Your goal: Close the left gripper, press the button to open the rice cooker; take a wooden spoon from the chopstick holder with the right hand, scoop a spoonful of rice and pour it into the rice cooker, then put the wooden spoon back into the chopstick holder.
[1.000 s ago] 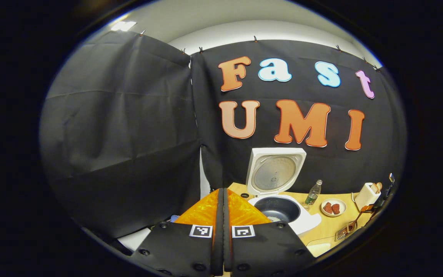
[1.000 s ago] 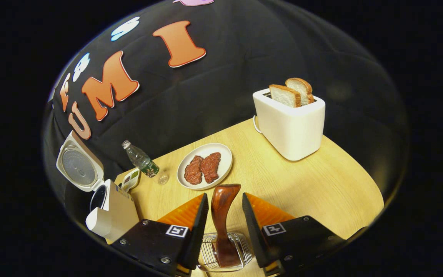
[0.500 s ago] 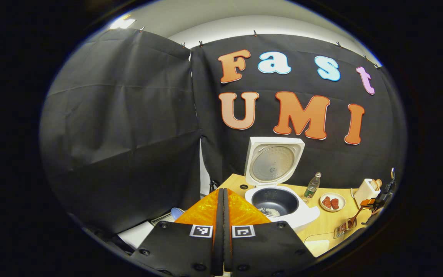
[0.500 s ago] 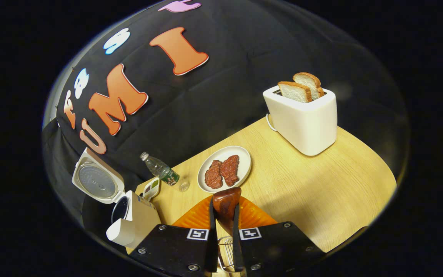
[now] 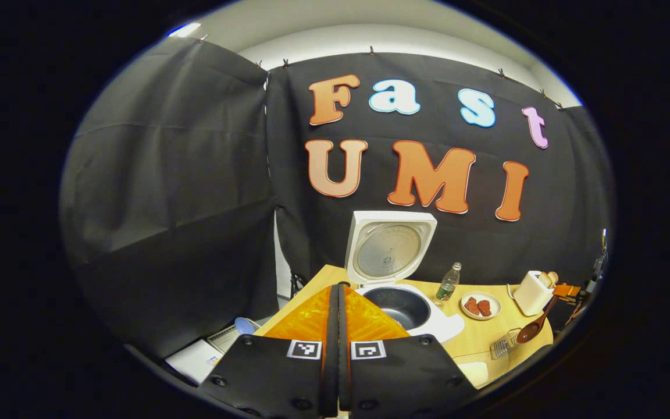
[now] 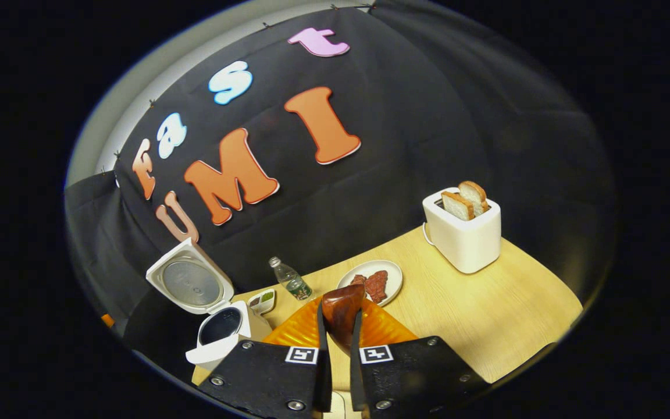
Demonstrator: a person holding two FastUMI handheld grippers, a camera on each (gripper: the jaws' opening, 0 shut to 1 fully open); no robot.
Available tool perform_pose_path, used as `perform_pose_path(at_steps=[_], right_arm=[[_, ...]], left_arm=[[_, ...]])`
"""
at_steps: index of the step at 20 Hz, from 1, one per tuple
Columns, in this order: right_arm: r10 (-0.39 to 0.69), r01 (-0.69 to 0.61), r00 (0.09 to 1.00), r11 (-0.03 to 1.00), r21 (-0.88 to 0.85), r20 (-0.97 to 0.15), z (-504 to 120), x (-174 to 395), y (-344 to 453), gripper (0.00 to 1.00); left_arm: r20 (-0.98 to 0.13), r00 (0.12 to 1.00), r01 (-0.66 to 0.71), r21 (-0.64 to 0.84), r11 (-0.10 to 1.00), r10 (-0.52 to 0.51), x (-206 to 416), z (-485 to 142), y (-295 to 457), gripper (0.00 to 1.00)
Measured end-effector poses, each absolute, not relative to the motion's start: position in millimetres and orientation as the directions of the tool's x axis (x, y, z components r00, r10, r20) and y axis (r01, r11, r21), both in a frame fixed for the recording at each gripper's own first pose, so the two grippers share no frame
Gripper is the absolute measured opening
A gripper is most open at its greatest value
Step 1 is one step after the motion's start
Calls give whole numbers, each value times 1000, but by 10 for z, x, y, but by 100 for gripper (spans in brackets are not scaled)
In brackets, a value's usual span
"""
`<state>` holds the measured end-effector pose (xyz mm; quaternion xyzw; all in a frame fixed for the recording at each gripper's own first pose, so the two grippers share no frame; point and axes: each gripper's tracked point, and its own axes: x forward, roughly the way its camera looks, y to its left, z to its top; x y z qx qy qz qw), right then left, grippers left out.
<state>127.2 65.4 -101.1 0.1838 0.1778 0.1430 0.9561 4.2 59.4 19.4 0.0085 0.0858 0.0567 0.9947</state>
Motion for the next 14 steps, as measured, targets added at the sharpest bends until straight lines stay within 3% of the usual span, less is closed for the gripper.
perform_pose_path(at_steps=[8, 14], right_arm=[[363, -267, 896, 901, 342, -257, -1066, 549, 1320, 12], [294, -242, 917, 947, 209, -268, -1583, 488, 1608, 12]], left_arm=[[-184, 982, 41, 25, 999, -35, 211, 180, 621, 5], [-213, 975, 74, 64, 995, -59, 173, 84, 936, 5]])
